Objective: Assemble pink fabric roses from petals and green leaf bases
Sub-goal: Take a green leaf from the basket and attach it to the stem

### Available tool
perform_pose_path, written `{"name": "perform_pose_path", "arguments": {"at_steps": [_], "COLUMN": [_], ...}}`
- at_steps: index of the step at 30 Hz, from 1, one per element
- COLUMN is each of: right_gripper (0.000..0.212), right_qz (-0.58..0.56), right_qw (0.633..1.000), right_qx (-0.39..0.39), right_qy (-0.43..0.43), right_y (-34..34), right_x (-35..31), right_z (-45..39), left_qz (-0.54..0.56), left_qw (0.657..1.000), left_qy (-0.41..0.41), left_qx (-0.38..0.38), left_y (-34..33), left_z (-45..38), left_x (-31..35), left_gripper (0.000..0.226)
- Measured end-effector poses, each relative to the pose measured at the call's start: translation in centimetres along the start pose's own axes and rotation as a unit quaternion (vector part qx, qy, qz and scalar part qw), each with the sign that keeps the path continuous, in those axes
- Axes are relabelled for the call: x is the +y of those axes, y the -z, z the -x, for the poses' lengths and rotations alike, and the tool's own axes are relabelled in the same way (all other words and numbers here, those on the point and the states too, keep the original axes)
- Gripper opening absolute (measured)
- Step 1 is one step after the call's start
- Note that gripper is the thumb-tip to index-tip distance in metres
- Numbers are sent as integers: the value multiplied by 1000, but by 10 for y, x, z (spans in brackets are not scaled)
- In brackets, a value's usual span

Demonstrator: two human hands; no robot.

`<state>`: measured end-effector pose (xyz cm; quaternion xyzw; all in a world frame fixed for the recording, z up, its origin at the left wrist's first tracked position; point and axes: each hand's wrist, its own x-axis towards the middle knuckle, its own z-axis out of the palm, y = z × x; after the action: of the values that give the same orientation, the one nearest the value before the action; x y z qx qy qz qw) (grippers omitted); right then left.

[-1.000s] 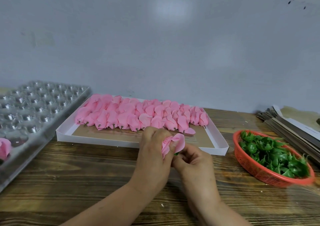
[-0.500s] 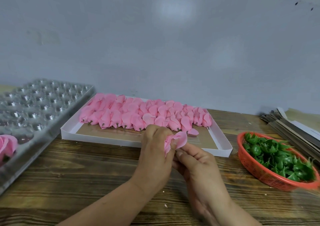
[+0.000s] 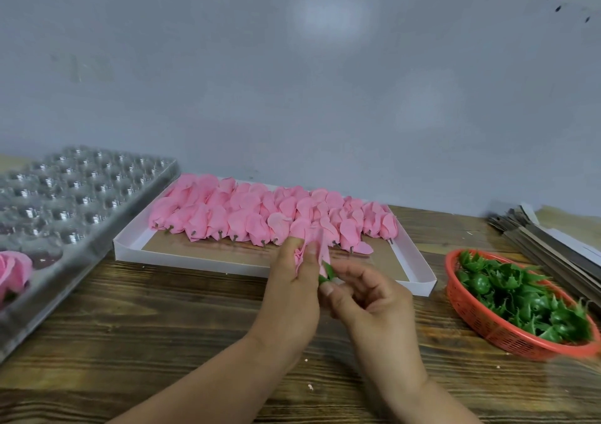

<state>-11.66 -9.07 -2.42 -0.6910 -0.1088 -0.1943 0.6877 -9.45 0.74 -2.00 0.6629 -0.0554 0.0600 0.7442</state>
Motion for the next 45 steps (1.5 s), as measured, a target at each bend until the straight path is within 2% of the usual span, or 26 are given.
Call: {"name": "perform_pose_path", "arguments": {"at_steps": [2, 4, 8, 10, 14, 15, 17, 20, 23, 26, 31, 32, 35, 37, 39, 42, 45], "right_gripper": [46, 39, 30, 32, 31, 30, 28, 23, 30, 29, 7, 11, 25, 32, 30, 29, 22], "right_qz": [112, 175, 325, 355, 370, 371, 354, 227, 107, 12, -120, -146, -184, -212, -249, -228, -107], "right_qw": [992, 975, 892, 871, 868, 870, 888, 965, 993, 997, 983, 976, 958, 946, 936, 944, 979], "right_qx": [15, 29, 27, 27, 3, -3, -7, 20, 59, 54, 35, 23, -17, -33, -33, -34, -35], "right_qy": [58, 134, 312, 338, 329, 326, 294, 133, 4, -46, -137, -160, -221, -241, -248, -235, -170], "right_y": [3, 6, 8, 8, 8, 9, 10, 9, 13, 15, 9, 9, 7, 6, 6, 6, 7], "right_x": [5, 8, 13, 16, 18, 18, 15, 5, -2, -9, -12, -10, -9, -7, -4, -4, -8], "right_z": [0, 0, -2, -1, -2, -2, -4, -5, -11, -14, -12, -12, -11, -11, -10, -10, -8], "left_qz": [103, 154, 214, 226, 206, 202, 213, 199, 154, 150, 221, 236, 288, 301, 305, 306, 272], "left_qw": [993, 984, 967, 961, 961, 961, 958, 961, 968, 959, 928, 920, 893, 890, 894, 900, 913], "left_qy": [53, 90, 139, 159, 183, 188, 189, 154, 142, 136, 135, 131, 136, 133, 132, 127, 119], "left_qx": [-10, -16, -4, -3, -1, -10, -41, -110, -135, -199, -268, -286, -316, -316, -301, -284, -280], "left_y": [-1, -3, -4, -4, -4, -3, -2, 0, 5, 7, 7, 8, 11, 13, 15, 16, 16], "left_z": [1, 0, -3, -3, -1, 0, 0, 0, -1, 1, -2, -3, -5, -6, -8, -10, -11], "left_x": [2, 0, -2, -1, -2, -1, -1, -1, -7, -10, -15, -16, -17, -16, -15, -16, -13], "left_gripper": [19, 25, 25, 24, 26, 32, 58, 88, 87, 62, 43, 37, 40, 42, 51, 58, 53]}}
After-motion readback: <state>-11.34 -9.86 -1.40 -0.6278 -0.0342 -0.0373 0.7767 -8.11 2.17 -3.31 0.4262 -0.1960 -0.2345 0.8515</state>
